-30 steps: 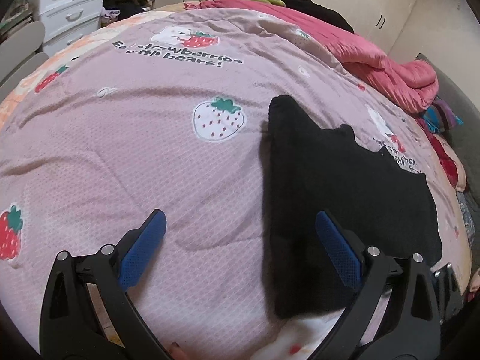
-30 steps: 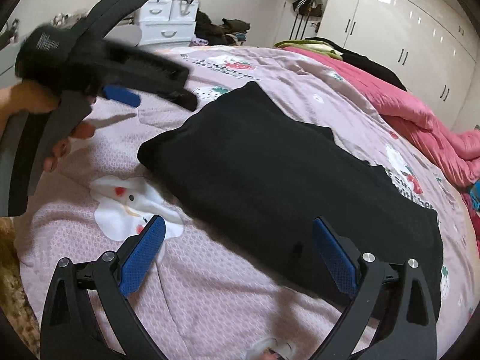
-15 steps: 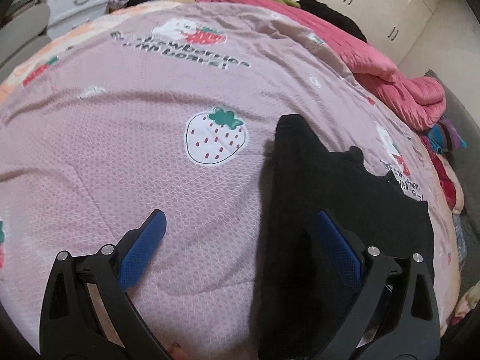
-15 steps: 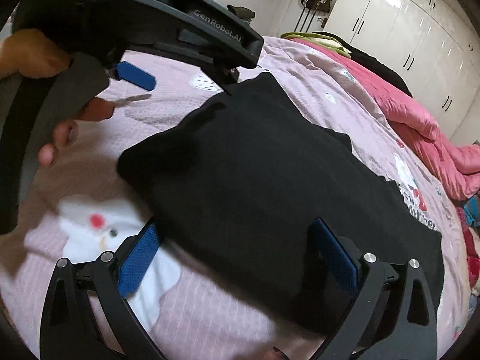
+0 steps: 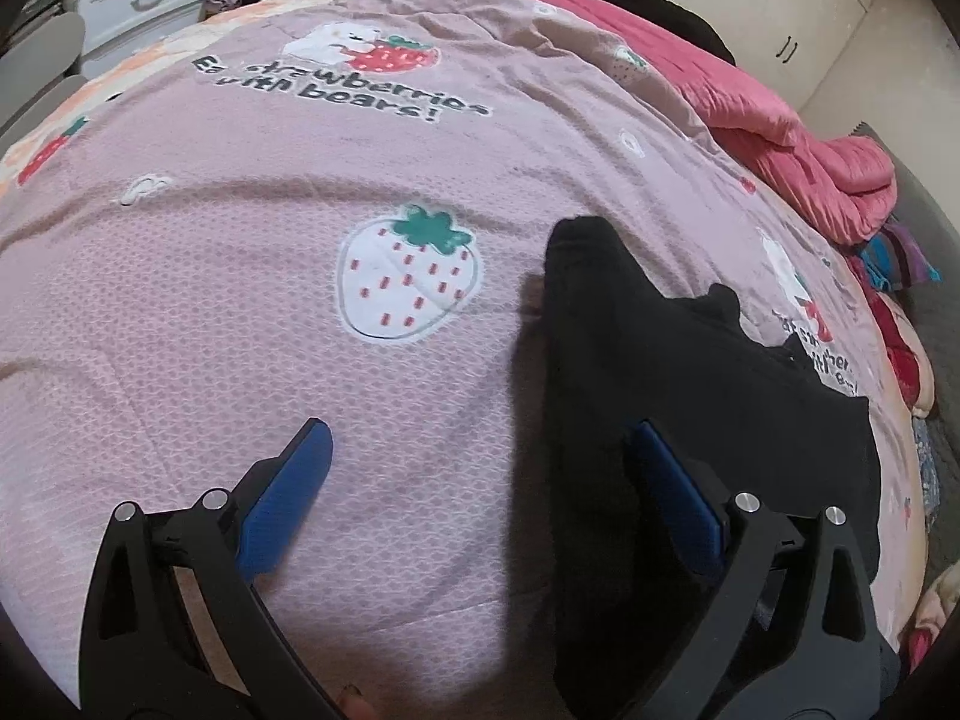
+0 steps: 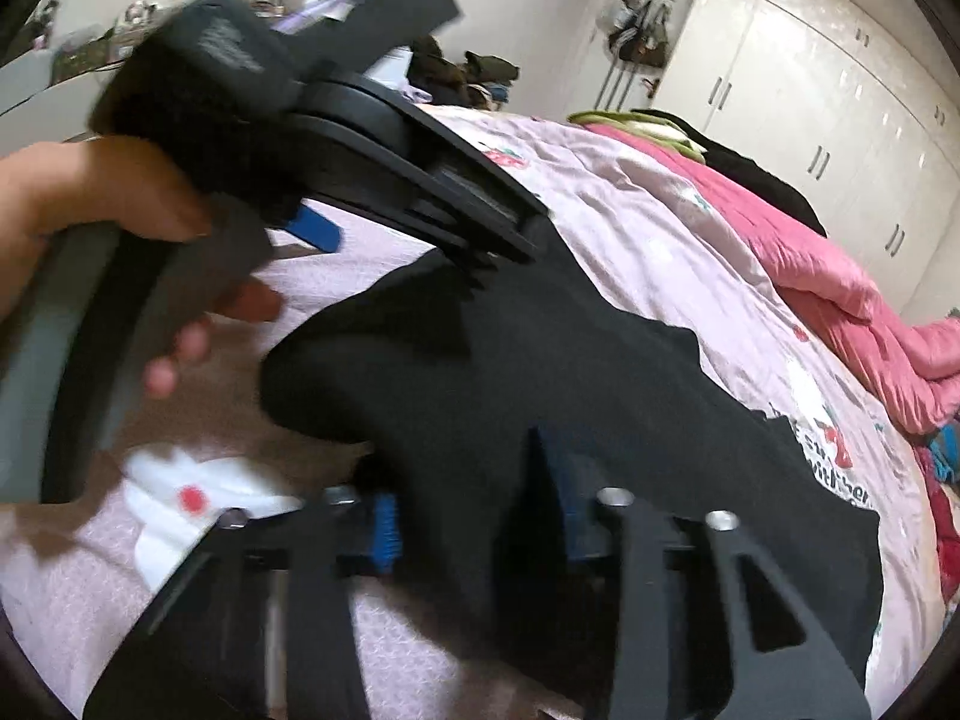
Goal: Fold small clothes
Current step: 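Close the left gripper on the sweatshirt edge while the right gripper closes beside it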
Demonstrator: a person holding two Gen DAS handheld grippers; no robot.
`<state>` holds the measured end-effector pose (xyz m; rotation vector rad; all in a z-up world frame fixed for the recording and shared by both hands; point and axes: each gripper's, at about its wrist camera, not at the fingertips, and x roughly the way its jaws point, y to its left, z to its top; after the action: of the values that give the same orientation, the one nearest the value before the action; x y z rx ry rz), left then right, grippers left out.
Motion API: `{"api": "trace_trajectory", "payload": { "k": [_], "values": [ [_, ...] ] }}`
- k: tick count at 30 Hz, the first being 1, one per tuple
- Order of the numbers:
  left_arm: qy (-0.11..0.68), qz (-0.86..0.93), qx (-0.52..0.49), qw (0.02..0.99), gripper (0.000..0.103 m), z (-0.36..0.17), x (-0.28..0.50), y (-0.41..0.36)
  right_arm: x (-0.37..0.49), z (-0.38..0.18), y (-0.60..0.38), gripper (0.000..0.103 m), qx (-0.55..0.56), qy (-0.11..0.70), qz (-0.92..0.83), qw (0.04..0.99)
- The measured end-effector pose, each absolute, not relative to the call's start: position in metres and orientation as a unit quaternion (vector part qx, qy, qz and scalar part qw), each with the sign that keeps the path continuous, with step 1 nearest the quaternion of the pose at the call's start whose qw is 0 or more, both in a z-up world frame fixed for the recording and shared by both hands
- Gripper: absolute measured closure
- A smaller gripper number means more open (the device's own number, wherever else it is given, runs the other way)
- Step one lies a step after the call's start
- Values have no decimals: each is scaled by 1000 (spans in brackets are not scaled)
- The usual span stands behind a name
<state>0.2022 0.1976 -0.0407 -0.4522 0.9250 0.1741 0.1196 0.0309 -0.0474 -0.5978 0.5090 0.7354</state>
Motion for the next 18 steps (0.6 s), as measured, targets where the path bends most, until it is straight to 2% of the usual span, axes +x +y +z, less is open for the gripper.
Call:
{"api": "trace_trajectory", "payload": {
  "k": [2, 9, 10, 11, 12, 14, 15, 18],
  "values": [
    [444, 80, -212, 867, 9, -41, 204, 194, 118, -45, 28, 79, -282, 236, 350, 861],
    [424, 23, -228, 876, 12, -35, 208, 175, 112, -33, 8, 83, -244, 219, 349, 878],
    [420, 15, -232, 877, 25, -34, 209, 171, 112, -30, 3, 84, -239, 215, 347, 881],
    [416, 6, -237, 878, 44, -31, 209, 167, 110, -27, -2, 84, -234, 210, 344, 885],
    [412, -1, -241, 879, 51, -29, 209, 163, 109, -24, -6, 84, -230, 207, 341, 888],
    [404, -23, -258, 877, 75, -26, 207, 154, 107, -20, -16, 85, -218, 204, 337, 893],
    [403, -30, -261, 877, 81, -24, 206, 149, 108, -19, -21, 86, -213, 203, 335, 895],
    [389, -38, -246, 887, 85, -10, 202, 131, 108, -10, -39, 86, -185, 194, 324, 907]
  ]
}}
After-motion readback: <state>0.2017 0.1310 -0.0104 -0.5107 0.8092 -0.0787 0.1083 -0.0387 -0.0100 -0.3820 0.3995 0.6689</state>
